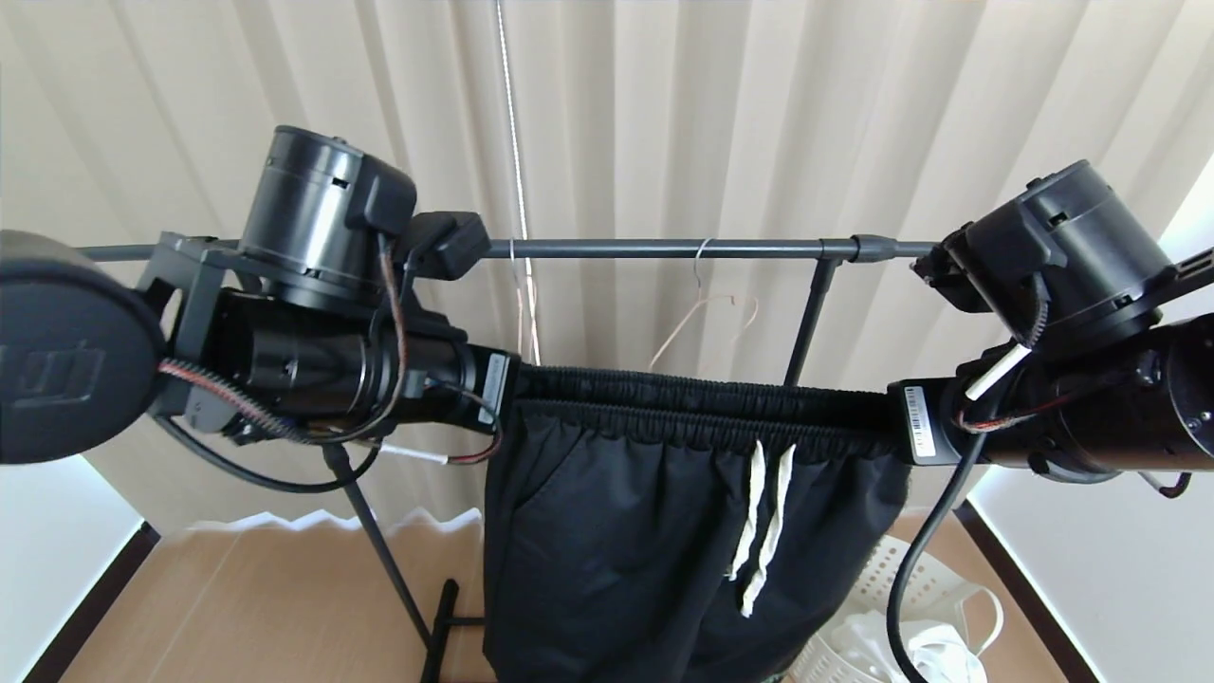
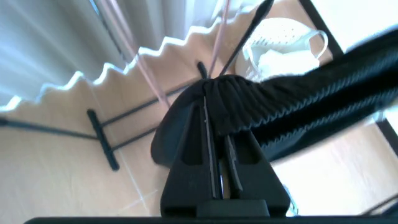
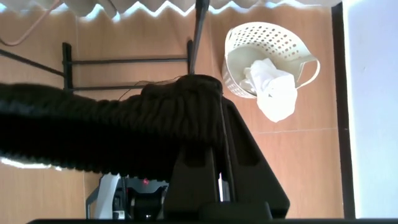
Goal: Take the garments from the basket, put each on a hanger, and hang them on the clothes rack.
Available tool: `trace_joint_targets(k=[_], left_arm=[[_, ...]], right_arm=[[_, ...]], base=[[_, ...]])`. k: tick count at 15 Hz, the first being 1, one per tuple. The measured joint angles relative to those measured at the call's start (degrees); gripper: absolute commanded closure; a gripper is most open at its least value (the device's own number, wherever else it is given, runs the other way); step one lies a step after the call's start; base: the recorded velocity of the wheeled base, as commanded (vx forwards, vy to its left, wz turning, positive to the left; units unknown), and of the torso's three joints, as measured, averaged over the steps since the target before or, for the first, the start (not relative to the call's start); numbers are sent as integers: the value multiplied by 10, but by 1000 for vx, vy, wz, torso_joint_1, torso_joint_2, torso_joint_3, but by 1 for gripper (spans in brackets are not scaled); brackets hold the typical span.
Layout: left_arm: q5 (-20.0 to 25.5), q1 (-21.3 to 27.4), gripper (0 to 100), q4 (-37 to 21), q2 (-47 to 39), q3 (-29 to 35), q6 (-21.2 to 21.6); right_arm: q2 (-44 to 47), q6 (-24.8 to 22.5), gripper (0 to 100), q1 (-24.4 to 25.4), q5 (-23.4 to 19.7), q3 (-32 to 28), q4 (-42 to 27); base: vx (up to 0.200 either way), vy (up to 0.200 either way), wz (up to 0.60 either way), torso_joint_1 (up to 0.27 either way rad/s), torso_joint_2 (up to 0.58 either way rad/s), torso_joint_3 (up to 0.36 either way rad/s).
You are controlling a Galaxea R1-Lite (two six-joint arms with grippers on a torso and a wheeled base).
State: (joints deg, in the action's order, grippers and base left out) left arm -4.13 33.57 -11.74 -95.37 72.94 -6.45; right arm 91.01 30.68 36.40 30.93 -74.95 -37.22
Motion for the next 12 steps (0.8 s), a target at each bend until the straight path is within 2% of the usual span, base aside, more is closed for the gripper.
trace_joint_targets(k=[5, 8, 9, 12], left_arm=[[44, -22, 100, 1, -101, 141, 15], [60, -35, 100, 3, -136, 168, 20], [63, -38, 100, 4, -143, 172, 21], [68, -52, 100, 5, -156, 198, 20]], right_arm=[[-25, 12, 100, 71, -2, 17, 2], [-27, 27, 100, 141, -3, 10, 2], [-25, 36, 100, 153, -3, 9, 3], [0, 108, 100, 205, -2, 4, 3]], base=[[0, 0, 0, 0, 0, 0], [0, 0, 0, 0, 0, 0], [0, 0, 0, 0, 0, 0], [0, 0, 0, 0, 0, 0]])
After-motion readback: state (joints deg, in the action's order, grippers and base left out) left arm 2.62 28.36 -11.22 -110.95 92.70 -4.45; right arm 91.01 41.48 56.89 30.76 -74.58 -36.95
